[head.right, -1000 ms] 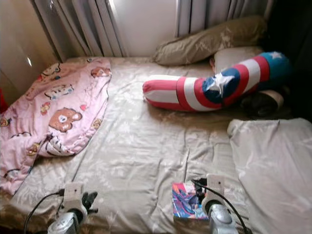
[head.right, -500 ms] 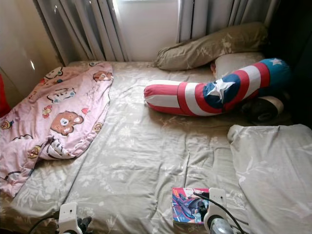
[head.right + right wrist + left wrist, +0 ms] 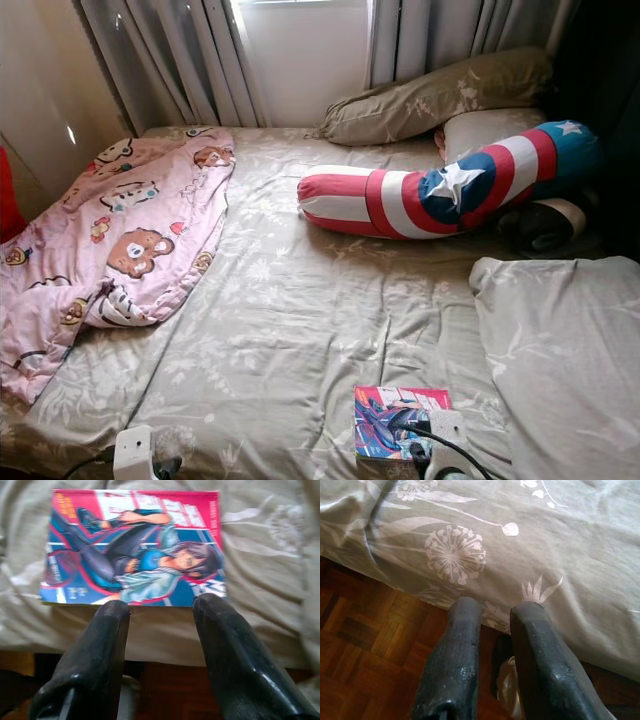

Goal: Clean up the room

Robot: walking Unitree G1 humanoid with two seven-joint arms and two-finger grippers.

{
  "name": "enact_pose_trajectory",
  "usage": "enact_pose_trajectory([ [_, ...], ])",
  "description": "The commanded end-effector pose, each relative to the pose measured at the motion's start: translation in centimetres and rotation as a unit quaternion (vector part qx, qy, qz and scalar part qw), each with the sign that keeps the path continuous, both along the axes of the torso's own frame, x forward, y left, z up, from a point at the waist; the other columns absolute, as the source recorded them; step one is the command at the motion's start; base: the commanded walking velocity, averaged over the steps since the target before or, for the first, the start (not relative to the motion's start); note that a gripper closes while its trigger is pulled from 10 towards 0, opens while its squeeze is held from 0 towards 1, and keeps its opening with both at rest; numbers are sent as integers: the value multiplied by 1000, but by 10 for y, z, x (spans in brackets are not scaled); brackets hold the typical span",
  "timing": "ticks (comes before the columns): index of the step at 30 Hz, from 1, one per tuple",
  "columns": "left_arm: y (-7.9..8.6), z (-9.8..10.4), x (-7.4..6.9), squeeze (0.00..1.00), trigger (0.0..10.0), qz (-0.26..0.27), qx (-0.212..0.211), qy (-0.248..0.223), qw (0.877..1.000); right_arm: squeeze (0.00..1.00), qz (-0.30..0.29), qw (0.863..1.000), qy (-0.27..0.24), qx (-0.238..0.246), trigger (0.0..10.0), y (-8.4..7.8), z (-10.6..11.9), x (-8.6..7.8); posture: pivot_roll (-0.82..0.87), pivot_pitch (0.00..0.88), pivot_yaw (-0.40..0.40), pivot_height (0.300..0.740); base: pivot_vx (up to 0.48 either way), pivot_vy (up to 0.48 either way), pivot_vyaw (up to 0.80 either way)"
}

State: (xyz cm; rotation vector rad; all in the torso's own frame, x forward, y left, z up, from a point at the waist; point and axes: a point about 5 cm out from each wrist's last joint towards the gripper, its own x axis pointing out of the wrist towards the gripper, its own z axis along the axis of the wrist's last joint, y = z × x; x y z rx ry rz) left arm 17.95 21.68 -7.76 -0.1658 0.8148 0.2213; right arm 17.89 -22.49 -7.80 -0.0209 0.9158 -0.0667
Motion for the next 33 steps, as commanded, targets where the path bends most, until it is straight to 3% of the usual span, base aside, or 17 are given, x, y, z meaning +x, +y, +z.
enact_pose_trajectory([
  [1, 5, -3, -8, 0, 10000, 9, 2, 17, 1000, 0, 9, 1000, 2, -3, 10000, -1, -1, -3, 1, 0, 56, 740, 0, 352, 800],
  [7, 5, -4, -9, 0, 10000, 5, 3, 19, 1000, 0, -17, 1000, 2, 2, 10000, -11, 3, 0, 5, 0, 54, 740, 0, 420, 533],
  [33, 4, 0, -2, 0, 10000, -8, 9, 8, 1000, 0, -29, 999, 6, 16, 10000, -6, -1, -4, 8, 0, 70, 740, 0, 456, 0],
])
